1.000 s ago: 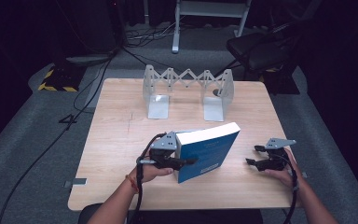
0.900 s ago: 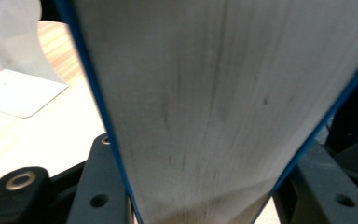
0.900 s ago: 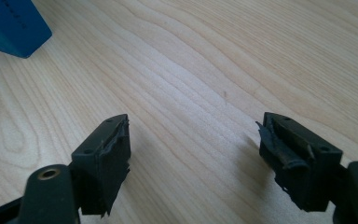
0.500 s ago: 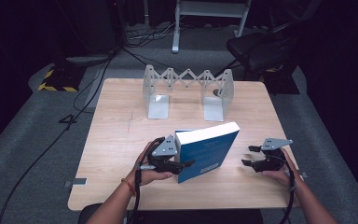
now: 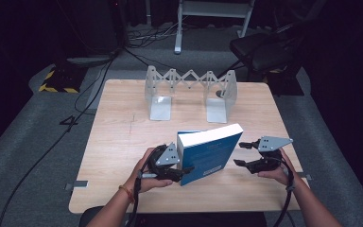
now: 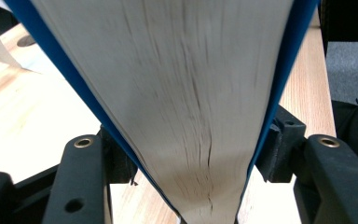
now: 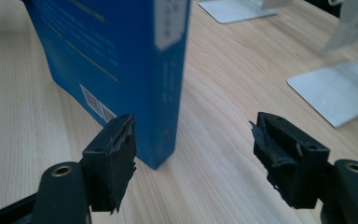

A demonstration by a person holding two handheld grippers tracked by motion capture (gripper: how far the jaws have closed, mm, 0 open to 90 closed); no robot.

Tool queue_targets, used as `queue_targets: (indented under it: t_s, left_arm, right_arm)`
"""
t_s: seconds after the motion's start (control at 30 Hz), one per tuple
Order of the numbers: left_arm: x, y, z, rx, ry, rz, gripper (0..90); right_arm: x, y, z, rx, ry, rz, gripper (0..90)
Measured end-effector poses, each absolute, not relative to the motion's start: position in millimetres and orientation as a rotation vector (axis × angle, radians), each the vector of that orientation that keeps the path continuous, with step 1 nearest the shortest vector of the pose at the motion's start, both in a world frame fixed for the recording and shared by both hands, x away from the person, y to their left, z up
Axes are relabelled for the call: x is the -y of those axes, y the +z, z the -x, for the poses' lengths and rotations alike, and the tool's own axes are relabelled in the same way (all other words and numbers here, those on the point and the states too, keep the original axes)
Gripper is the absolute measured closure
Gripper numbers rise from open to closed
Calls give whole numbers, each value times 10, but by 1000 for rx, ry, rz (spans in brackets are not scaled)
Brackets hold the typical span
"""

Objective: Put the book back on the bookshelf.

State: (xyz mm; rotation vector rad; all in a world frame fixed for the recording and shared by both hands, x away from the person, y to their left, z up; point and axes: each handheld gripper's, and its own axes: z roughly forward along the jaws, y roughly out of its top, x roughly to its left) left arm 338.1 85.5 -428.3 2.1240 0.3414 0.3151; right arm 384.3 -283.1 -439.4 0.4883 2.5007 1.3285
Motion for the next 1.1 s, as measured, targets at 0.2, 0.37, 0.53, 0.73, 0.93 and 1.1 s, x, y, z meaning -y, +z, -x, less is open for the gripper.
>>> queue_targets:
  t_s: [0.2,0.37,0.53,0.73,0.93,1.1]
  left_arm:
    - [-851,-4348,-3361,-355,316,-2164,413]
    - [-855,-4369,-3355,-365,322,-2172,399]
    - [-859,-4392,-3347,-370,325,-2189,396]
    - [-858,-4455,-3335,-374,331,-2203,396]
    - [-874,-4605,-3358,-414,328,-2248,359]
    - [-901,-4603,-3386,-453,321,-2232,347]
  right_arm:
    - [2685,-4346,-3841,-2510,1376,-442,302]
    - [2604,-4315,-3873,-2523,1402,-414,307]
    - [2535,-4248,-3908,-2525,1474,-374,305]
    - [2439,-4205,-3937,-2547,1513,-311,317]
    - [2369,-4235,-3954,-2576,1501,-256,368]
    - [2436,-4216,-3951,-2596,1501,-216,440]
